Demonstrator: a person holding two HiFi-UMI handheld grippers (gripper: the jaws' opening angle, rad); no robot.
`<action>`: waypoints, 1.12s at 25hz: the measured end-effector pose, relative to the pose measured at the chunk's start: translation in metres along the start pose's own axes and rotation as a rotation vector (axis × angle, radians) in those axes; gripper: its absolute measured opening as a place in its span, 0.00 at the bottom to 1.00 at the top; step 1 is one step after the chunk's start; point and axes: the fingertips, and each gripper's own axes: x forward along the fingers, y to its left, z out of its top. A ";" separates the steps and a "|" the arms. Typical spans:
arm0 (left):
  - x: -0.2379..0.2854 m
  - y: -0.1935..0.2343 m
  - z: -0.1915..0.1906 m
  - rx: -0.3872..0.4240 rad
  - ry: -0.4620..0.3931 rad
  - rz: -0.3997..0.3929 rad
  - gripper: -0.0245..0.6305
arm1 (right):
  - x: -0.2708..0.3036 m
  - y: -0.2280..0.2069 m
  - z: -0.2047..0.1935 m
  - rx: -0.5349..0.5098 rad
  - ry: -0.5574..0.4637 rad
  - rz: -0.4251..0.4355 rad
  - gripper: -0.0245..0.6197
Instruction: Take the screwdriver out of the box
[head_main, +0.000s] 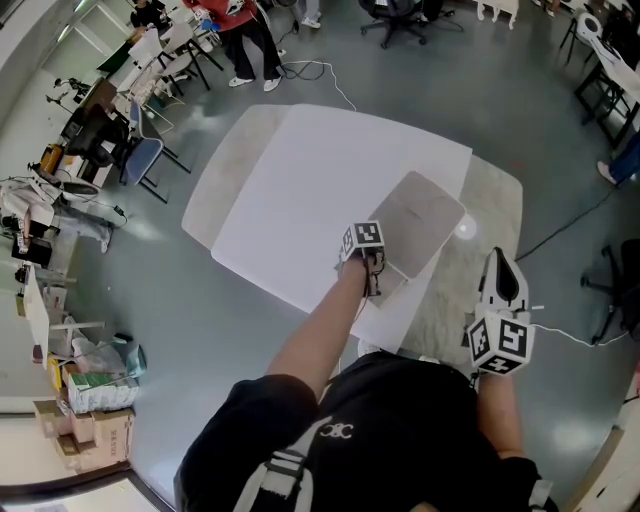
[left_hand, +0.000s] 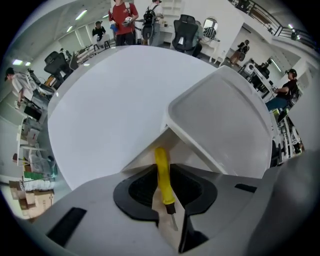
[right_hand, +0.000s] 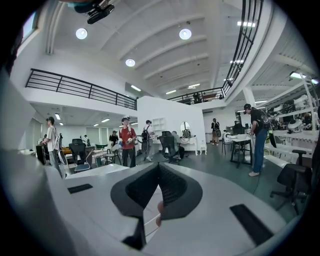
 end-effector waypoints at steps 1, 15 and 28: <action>0.001 -0.001 0.001 0.011 -0.004 0.008 0.17 | 0.001 0.000 0.000 0.000 0.000 0.002 0.05; -0.017 -0.004 -0.001 -0.131 -0.092 -0.152 0.15 | 0.003 0.004 0.000 -0.002 0.001 0.055 0.05; -0.071 -0.010 -0.010 -0.140 -0.340 -0.259 0.15 | 0.005 0.031 0.005 -0.026 -0.011 0.173 0.05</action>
